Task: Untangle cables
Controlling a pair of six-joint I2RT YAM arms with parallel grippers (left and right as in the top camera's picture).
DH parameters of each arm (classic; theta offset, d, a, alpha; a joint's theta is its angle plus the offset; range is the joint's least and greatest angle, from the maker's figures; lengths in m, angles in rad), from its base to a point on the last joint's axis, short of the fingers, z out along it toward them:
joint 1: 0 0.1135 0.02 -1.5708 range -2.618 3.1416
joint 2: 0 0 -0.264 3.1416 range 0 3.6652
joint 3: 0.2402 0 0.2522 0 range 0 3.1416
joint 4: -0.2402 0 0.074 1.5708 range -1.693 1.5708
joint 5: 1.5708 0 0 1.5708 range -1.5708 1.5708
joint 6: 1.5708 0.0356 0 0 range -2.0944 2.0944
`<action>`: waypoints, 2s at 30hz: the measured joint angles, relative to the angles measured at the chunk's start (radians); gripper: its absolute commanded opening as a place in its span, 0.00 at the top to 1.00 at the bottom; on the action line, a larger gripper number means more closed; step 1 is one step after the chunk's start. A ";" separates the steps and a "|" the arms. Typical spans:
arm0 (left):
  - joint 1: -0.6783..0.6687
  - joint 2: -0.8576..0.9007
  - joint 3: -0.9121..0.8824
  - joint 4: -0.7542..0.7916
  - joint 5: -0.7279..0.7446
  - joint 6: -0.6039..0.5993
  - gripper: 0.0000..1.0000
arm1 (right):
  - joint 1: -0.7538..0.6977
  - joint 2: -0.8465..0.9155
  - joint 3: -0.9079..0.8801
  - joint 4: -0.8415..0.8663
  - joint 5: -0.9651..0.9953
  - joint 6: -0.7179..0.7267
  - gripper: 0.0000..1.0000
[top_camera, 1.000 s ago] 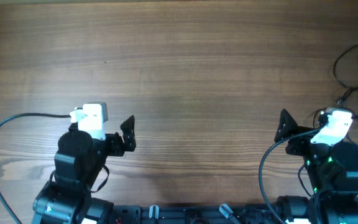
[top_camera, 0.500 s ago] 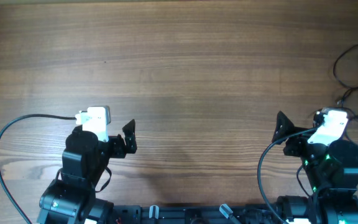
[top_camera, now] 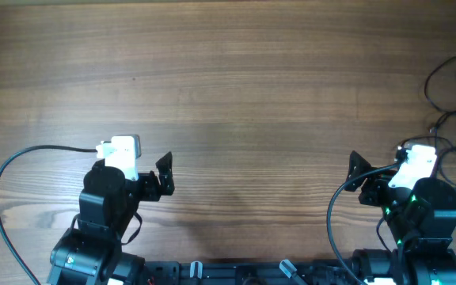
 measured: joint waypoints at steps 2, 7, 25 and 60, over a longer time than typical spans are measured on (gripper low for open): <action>0.000 0.000 0.000 0.000 0.000 0.000 0.00 | 0.000 0.000 0.000 0.000 0.000 0.000 0.00; 0.000 0.000 0.000 0.000 0.000 0.000 0.00 | 0.000 0.000 0.000 0.000 0.000 0.000 0.00; 0.109 -0.424 -0.274 0.228 -0.046 -0.001 0.00 | 0.000 0.006 0.000 0.000 0.000 0.000 0.00; 0.229 -0.537 -0.600 0.589 -0.048 -0.003 0.00 | 0.000 0.006 0.000 0.000 0.000 0.000 0.00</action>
